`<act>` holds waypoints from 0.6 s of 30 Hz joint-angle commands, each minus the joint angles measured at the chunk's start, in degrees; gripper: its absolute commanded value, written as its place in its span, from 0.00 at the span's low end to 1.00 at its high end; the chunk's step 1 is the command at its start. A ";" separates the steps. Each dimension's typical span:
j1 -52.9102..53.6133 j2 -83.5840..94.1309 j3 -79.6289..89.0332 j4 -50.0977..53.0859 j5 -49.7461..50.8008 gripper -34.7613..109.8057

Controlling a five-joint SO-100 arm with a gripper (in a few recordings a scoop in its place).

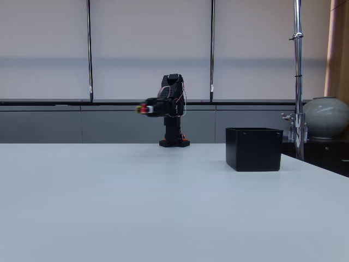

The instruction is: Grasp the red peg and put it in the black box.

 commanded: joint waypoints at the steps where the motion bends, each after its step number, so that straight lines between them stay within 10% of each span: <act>1: -7.82 2.37 5.98 -4.13 0.18 0.24; 18: -28.56 27.69 20.83 -17.14 2.11 0.24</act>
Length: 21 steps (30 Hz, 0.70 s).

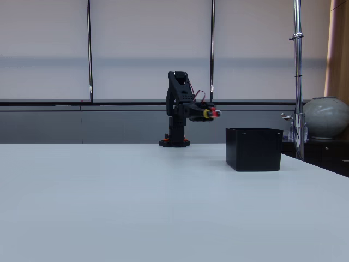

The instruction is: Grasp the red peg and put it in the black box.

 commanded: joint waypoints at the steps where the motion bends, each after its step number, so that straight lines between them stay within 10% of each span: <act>1: -3.52 2.99 6.42 -3.08 0.18 0.24; 21: -9.40 9.23 9.76 -8.44 1.85 0.29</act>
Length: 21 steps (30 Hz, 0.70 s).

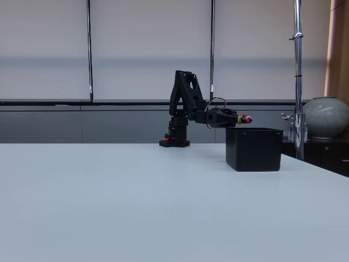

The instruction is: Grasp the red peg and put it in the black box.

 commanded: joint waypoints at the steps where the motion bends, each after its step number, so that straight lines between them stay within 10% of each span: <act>1: -0.88 0.35 4.75 -1.85 0.26 0.30; 21: 2.11 -4.04 0.88 -3.25 -1.58 0.37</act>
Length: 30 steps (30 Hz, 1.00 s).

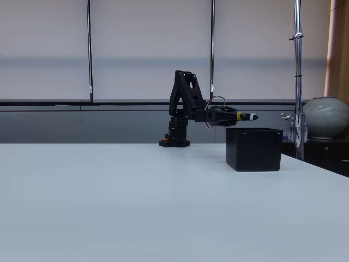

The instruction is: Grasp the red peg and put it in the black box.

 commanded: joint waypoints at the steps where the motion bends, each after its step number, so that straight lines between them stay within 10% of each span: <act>1: 0.97 -5.01 -0.18 -1.93 -0.70 0.37; 18: 8.53 -45.44 -26.10 11.43 -4.92 0.24; 30: 25.75 -82.00 -38.32 57.74 -7.73 0.24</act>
